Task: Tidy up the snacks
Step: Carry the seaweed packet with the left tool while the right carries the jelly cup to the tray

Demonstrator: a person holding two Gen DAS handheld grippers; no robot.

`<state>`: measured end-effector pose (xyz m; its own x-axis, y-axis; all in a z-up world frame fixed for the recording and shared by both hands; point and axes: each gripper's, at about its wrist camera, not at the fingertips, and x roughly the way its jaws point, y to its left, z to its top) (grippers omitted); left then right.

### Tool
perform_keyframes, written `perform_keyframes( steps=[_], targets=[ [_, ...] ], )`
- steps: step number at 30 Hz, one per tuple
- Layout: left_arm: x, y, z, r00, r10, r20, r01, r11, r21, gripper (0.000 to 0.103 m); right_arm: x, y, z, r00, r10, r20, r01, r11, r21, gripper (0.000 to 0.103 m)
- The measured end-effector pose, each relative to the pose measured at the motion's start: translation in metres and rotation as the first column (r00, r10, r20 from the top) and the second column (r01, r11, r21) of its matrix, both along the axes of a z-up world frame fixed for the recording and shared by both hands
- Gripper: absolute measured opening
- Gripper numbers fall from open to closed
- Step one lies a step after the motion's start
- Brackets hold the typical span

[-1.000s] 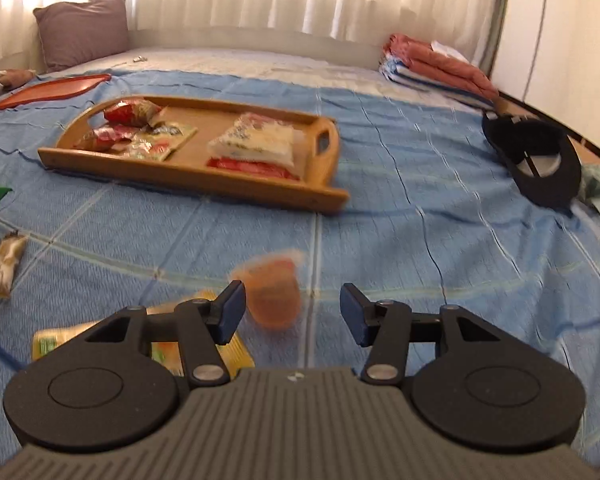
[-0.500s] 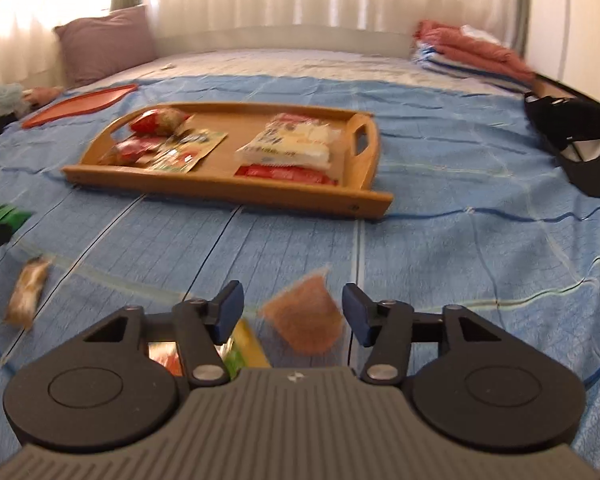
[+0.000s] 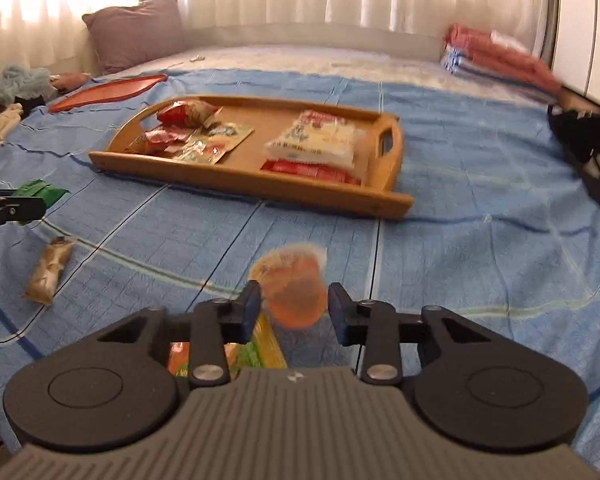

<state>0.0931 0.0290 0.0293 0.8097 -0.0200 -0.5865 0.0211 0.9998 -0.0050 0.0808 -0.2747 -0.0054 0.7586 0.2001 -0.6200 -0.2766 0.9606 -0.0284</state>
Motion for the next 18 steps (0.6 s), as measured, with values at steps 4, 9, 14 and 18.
perform_keyframes(
  steps=[4,9,14,18],
  targets=[
    [0.001,-0.002,0.001,1.0,-0.007,0.004,0.007,1.0,0.0,0.04,0.011,-0.002,-0.003,1.0,-0.012,-0.023,0.012,0.999,0.031,0.041],
    [0.007,-0.003,0.008,1.0,-0.027,0.016,0.027,1.0,-0.001,0.04,0.007,0.002,0.005,1.0,-0.005,-0.002,0.005,1.0,0.026,0.04],
    [0.021,-0.003,0.021,0.999,-0.038,0.033,0.039,0.999,-0.025,0.04,0.01,0.004,0.025,1.0,-0.011,0.021,0.009,0.998,0.062,0.04],
    [0.036,-0.005,0.035,0.996,-0.059,0.063,0.06,0.998,-0.017,0.04,0.02,0.005,0.043,0.999,-0.006,0.037,0.002,0.994,0.111,0.04]
  ],
)
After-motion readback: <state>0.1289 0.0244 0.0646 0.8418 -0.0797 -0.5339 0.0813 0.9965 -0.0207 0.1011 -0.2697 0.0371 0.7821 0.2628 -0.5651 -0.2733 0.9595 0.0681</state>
